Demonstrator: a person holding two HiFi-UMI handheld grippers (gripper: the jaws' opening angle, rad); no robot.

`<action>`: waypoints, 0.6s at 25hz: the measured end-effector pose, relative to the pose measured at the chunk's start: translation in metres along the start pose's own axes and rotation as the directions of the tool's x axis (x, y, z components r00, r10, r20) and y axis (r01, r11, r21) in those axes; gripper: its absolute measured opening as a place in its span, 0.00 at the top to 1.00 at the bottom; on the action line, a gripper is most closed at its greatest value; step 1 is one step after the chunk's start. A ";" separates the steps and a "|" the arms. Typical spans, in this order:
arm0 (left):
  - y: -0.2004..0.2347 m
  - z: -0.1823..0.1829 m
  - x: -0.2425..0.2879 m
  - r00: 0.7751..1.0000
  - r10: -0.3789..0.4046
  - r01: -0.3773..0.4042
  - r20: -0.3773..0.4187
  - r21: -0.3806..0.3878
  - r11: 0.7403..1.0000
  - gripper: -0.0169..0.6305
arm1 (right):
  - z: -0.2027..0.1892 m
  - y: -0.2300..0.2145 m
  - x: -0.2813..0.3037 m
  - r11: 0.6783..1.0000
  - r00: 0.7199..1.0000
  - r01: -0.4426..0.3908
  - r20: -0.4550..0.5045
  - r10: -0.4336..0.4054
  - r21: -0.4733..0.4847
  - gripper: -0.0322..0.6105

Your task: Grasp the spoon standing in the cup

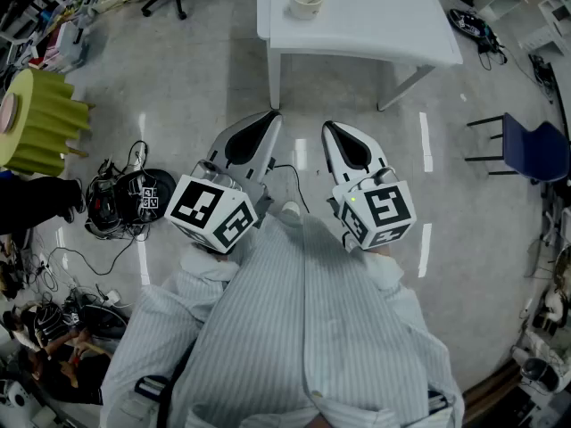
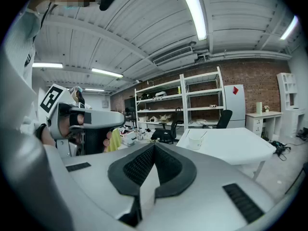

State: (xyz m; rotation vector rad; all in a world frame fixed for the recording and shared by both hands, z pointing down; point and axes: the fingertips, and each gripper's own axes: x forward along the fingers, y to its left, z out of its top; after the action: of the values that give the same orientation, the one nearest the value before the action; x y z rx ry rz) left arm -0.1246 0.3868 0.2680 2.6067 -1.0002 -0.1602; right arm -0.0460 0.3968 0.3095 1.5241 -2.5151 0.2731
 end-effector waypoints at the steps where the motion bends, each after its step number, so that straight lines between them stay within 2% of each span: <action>1: -0.001 0.000 -0.001 1.000 0.004 -0.004 0.001 0.001 1.000 0.96 | 0.001 0.000 -0.001 1.000 1.000 -0.002 0.004 0.002 0.001 0.94; 15: 0.006 0.000 -0.023 0.992 0.117 -0.118 0.044 0.024 0.993 0.96 | -0.005 0.001 -0.022 0.999 0.999 -0.045 0.021 0.045 -0.003 0.94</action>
State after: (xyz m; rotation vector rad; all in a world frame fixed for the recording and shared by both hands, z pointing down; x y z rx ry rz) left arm -0.1460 0.3981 0.2697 2.5688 -1.1750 -0.1751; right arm -0.0366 0.4167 0.3084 1.4782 -2.5674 0.2611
